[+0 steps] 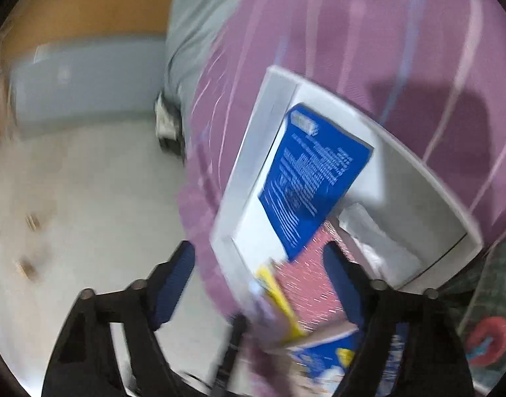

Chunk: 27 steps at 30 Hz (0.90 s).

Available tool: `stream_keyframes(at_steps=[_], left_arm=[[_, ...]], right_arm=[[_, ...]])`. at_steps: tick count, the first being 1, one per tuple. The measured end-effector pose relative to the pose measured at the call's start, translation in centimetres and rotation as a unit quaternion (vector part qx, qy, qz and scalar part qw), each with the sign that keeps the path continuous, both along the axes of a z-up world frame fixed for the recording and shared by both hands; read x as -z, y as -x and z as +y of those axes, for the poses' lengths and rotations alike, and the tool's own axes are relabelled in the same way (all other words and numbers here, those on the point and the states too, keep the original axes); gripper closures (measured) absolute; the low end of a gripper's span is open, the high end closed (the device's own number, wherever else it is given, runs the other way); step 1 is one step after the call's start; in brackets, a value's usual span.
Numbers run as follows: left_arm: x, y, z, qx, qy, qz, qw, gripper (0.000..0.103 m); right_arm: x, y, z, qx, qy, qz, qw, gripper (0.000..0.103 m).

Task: Organize soft objects
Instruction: 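Lower the blue packet into the box and open the right gripper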

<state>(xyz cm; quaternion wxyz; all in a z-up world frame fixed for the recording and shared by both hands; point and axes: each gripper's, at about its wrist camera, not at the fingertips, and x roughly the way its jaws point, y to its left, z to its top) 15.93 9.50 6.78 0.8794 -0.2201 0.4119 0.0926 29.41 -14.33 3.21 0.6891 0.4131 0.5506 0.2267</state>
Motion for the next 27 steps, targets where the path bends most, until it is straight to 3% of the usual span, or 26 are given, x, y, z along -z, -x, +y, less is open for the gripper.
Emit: stream_keyframes(at_steps=[1, 2, 3, 4, 7, 10, 13, 17, 23, 27], left_arm=[[0.0, 0.1, 0.0, 0.0, 0.0, -0.001, 1.0, 0.077], [-0.1, 0.1, 0.0, 0.0, -0.001, -0.001, 1.0, 0.077], [-0.1, 0.1, 0.0, 0.001, -0.001, -0.001, 1.0, 0.077], [-0.1, 0.1, 0.0, 0.0, -0.001, -0.001, 1.0, 0.077], [-0.1, 0.1, 0.0, -0.003, -0.003, 0.0, 1.0, 0.077], [0.0, 0.1, 0.2, -0.004, -0.002, 0.003, 1.0, 0.077], [0.1, 0.2, 0.3, -0.005, -0.004, 0.005, 1.0, 0.077], [0.1, 0.0, 0.2, -0.004, -0.006, 0.008, 0.9999, 0.077], [0.1, -0.2, 0.0, 0.003, -0.018, 0.011, 0.9998, 0.077], [0.2, -0.2, -0.6, 0.017, -0.031, 0.017, 0.9992, 0.077]], right_arm=[[-0.5, -0.3, 0.7, -0.022, 0.03, -0.023, 0.999, 0.067], [-0.8, -0.6, 1.2, -0.036, 0.058, -0.041, 0.997, 0.089], [-1.0, -0.9, 2.0, -0.052, 0.091, -0.059, 0.993, 0.095], [-1.3, -1.6, 3.1, -0.076, 0.138, -0.082, 0.984, 0.095], [-0.8, -2.6, 5.8, -0.138, 0.211, -0.106, 0.962, 0.096], [1.0, -3.3, 7.7, -0.187, 0.243, -0.087, 0.948, 0.096], [1.9, -3.6, 8.1, -0.184, 0.27, -0.101, 0.94, 0.1], [2.2, -4.4, 6.9, -0.171, 0.245, -0.09, 0.95, 0.101], [1.8, -4.1, 5.0, -0.138, 0.252, -0.086, 0.954, 0.101], [1.1, -3.3, 3.8, -0.124, 0.232, -0.092, 0.96, 0.1]])
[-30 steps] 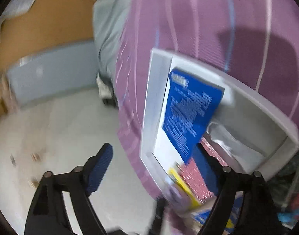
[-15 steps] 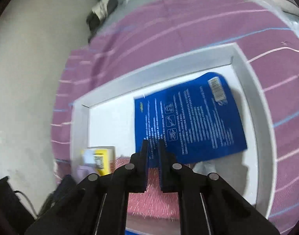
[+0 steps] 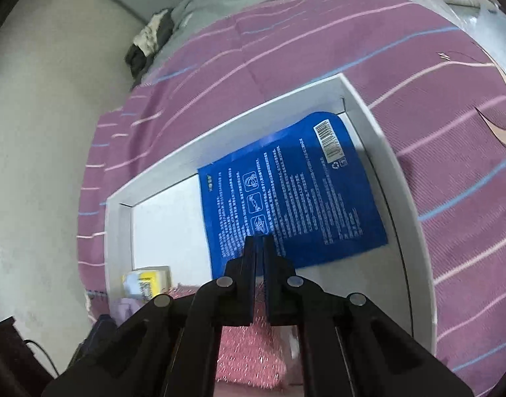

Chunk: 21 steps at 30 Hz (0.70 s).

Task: Organize soft objects
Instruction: 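Lower the blue packet into the box and open the right gripper, then withdraw the right gripper and move it toward the blue eye-mask packet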

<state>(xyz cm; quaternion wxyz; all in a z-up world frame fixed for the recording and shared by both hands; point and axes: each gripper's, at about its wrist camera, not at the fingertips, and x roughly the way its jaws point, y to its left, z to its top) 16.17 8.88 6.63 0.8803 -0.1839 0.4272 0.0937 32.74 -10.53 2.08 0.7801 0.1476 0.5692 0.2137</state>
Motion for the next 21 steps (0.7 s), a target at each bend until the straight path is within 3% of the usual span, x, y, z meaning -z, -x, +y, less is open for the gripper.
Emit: stream_keyframes(at_steps=[8, 11, 13, 15, 17, 21], left_arm=[[-1.3, 0.3, -1.9, 0.042, -0.022, -0.027, 0.9985, 0.076], [-1.8, 0.5, -2.5, 0.051, -0.038, -0.036, 0.9973, 0.059], [-2.0, 0.5, -3.0, 0.052, -0.062, -0.038, 0.996, 0.056], [-2.0, 0.6, -3.3, 0.047, -0.08, -0.036, 0.995, 0.056], [-1.9, 0.7, -2.9, 0.031, -0.072, -0.035, 0.9963, 0.056], [-1.6, 1.1, -1.2, 0.019, 0.007, -0.029, 0.9994, 0.056]], right_arm=[[-3.9, 4.4, -2.1, -0.005, -0.008, -0.081, 0.997, 0.1], [-4.8, 5.8, -2.0, -0.016, -0.013, -0.11, 0.994, 0.098], [-5.2, 6.8, -2.4, -0.018, -0.019, -0.127, 0.992, 0.095], [-5.4, 7.6, -2.5, -0.023, -0.02, -0.142, 0.989, 0.088], [-5.6, 8.6, -2.5, -0.034, -0.016, -0.158, 0.987, 0.077], [-6.1, 10.2, -2.8, -0.05, -0.013, -0.184, 0.982, 0.053]])
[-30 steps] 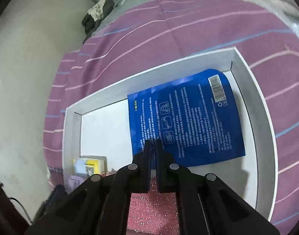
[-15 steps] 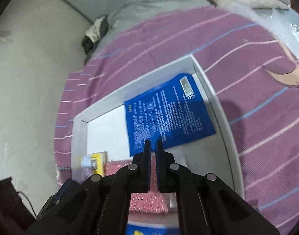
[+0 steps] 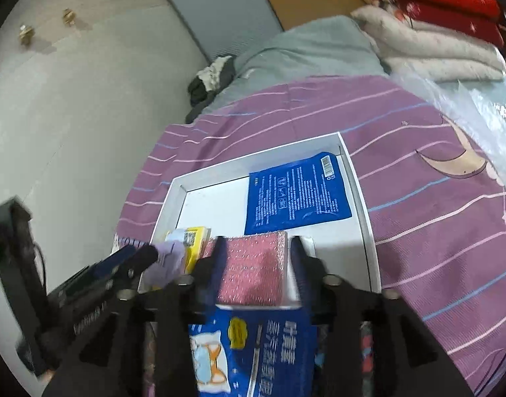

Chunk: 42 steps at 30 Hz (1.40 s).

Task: Organize soft objects
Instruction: 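Withdraw the right gripper and move it toward the blue eye-mask packet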

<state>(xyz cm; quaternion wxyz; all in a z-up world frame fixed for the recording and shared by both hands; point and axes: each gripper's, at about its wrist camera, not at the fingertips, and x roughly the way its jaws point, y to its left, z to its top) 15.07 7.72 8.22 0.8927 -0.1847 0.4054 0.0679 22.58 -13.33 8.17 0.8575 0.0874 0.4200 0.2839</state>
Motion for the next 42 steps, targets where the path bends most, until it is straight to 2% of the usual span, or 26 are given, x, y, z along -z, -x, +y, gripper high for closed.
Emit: stream_keyframes(at_steps=[3, 7, 10, 14, 16, 19, 24, 27, 29, 30, 32, 33, 34, 36, 39, 41, 42], left_arm=[[0.1, 0.6, 0.6, 0.0, 0.029, 0.004, 0.9996, 0.056], [0.0, 1.3, 0.3, 0.008, 0.032, 0.015, 0.9993, 0.056], [-0.3, 1.9, 0.2, 0.011, 0.042, 0.019, 0.9989, 0.056], [-0.4, 2.2, -0.2, 0.012, 0.039, 0.042, 0.9983, 0.056], [-0.6, 2.4, -0.3, 0.022, 0.05, 0.049, 0.9973, 0.056], [-1.2, 2.9, -0.4, 0.032, 0.063, 0.043, 0.9966, 0.056], [-1.9, 3.3, -1.4, 0.041, 0.041, 0.043, 0.9974, 0.065], [-2.0, 3.2, -1.9, 0.046, 0.036, 0.05, 0.997, 0.068], [-2.1, 3.2, -2.3, 0.051, 0.036, 0.05, 0.9968, 0.068], [-2.2, 3.2, -2.5, 0.054, 0.036, 0.049, 0.9967, 0.068], [-2.6, 3.2, -2.9, 0.061, 0.033, 0.048, 0.9964, 0.068], [-2.7, 3.3, -3.1, 0.064, 0.032, 0.047, 0.9964, 0.068], [-2.9, 3.3, -3.4, 0.065, 0.03, 0.046, 0.9963, 0.068], [-3.0, 3.3, -3.7, 0.066, 0.026, 0.051, 0.9962, 0.068], [-2.9, 3.1, -4.0, 0.069, 0.023, 0.058, 0.9957, 0.068], [-2.8, 3.2, -4.0, 0.068, 0.02, 0.061, 0.9956, 0.068], [-2.7, 3.2, -4.0, 0.067, 0.019, 0.063, 0.9956, 0.068]], right_arm=[[-0.6, 0.7, -0.2, -0.003, -0.004, -0.013, 1.0, 0.049], [-1.6, 1.7, -0.3, -0.009, 0.008, -0.033, 0.999, 0.045], [-1.5, 2.3, -0.5, -0.012, 0.008, -0.03, 0.999, 0.044], [-0.6, 2.7, -1.1, -0.015, -0.008, 0.011, 1.0, 0.044], [-0.3, 3.0, -1.3, -0.02, -0.017, 0.026, 0.999, 0.044], [0.1, 3.1, -1.7, -0.013, -0.02, 0.052, 0.998, 0.044], [0.1, 2.9, -2.6, -0.006, -0.05, 0.09, 0.995, 0.044], [0.0, 3.1, -2.8, -0.004, -0.045, 0.097, 0.994, 0.044], [-0.6, 3.6, -2.8, -0.001, -0.033, 0.076, 0.997, 0.044], [-1.3, 4.3, -2.8, 0.002, -0.024, 0.046, 0.999, 0.044], [-3.8, 6.8, -3.0, 0.009, -0.016, -0.07, 0.997, 0.041], [-5.4, 8.6, -3.1, 0.019, -0.016, -0.147, 0.989, 0.016], [-6.4, 9.6, -3.1, 0.031, -0.011, -0.196, 0.98, 0.001], [-7.1, 10.9, -3.2, 0.06, 0.008, -0.244, 0.968, 0.0], [-6.5, 11.9, -3.4, 0.153, 0.057, -0.261, 0.952, 0.0], [-5.8, 11.4, -3.8, 0.167, 0.05, -0.235, 0.956, 0.0], [-5.5, 10.7, -4.1, 0.153, 0.035, -0.203, 0.966, 0.0]])
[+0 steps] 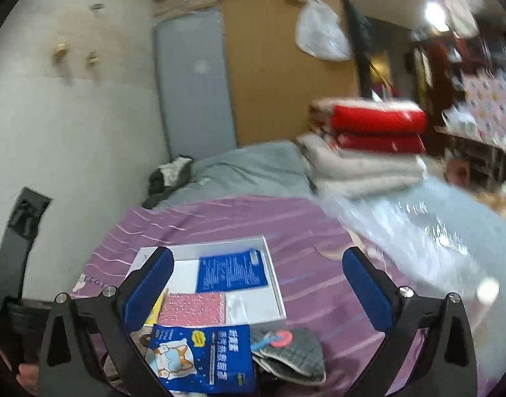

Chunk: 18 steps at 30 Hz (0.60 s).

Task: Organize soft objects
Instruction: 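Withdraw the right gripper and move it toward the blue eye-mask packet, then grasp the blue eye-mask packet with the right gripper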

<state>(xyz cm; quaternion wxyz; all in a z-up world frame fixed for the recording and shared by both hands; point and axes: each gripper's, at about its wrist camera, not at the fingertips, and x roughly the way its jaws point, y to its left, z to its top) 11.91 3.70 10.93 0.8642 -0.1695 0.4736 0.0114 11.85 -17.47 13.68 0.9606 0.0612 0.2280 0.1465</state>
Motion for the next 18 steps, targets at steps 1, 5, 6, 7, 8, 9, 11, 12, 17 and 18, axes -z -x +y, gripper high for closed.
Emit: stream_keyframes(at_steps=[1, 5, 6, 7, 8, 9, 11, 12, 17, 18], left_arm=[[0.1, 0.0, 0.0, 0.0, 0.0, 0.003, 1.0, 0.067], [0.5, -0.1, 0.3, -0.006, 0.013, 0.014, 0.9998, 0.067], [0.7, -0.2, 0.3, -0.004, 0.019, 0.02, 0.9996, 0.066], [1.0, -0.3, 0.2, 0.002, 0.024, 0.025, 0.9994, 0.066], [1.2, -0.3, 0.1, 0.007, 0.026, 0.028, 0.9992, 0.066], [1.5, -0.4, -0.1, 0.009, 0.026, 0.031, 0.9991, 0.066], [1.7, -0.6, -0.3, 0.008, 0.019, 0.037, 0.9991, 0.066], [1.8, -0.6, -0.4, 0.009, 0.017, 0.039, 0.9991, 0.066], [1.8, -0.8, -0.8, 0.021, 0.028, 0.041, 0.9986, 0.066], [2.0, -0.9, -0.9, 0.022, 0.025, 0.045, 0.9984, 0.066]], right_arm=[[0.4, -1.0, -0.5, -0.029, -0.03, 0.043, 0.998, 0.0], [1.6, -3.1, -1.8, -0.045, -0.087, 0.134, 0.986, 0.003], [2.0, -3.4, -1.8, -0.05, -0.092, 0.152, 0.983, 0.007], [2.4, -3.7, -1.8, -0.055, -0.097, 0.17, 0.979, 0.009], [2.6, -3.9, -1.8, -0.061, -0.098, 0.183, 0.976, 0.013], [3.0, -4.0, -1.8, -0.07, -0.102, 0.196, 0.973, 0.019], [3.4, -4.2, -2.0, -0.084, -0.118, 0.214, 0.966, 0.023], [3.6, -4.3, -2.1, -0.091, -0.128, 0.224, 0.962, 0.023], [5.0, -5.1, -2.4, -0.109, -0.156, 0.281, 0.941, 0.023], [5.4, -5.4, -2.5, -0.11, -0.157, 0.294, 0.936, 0.023]])
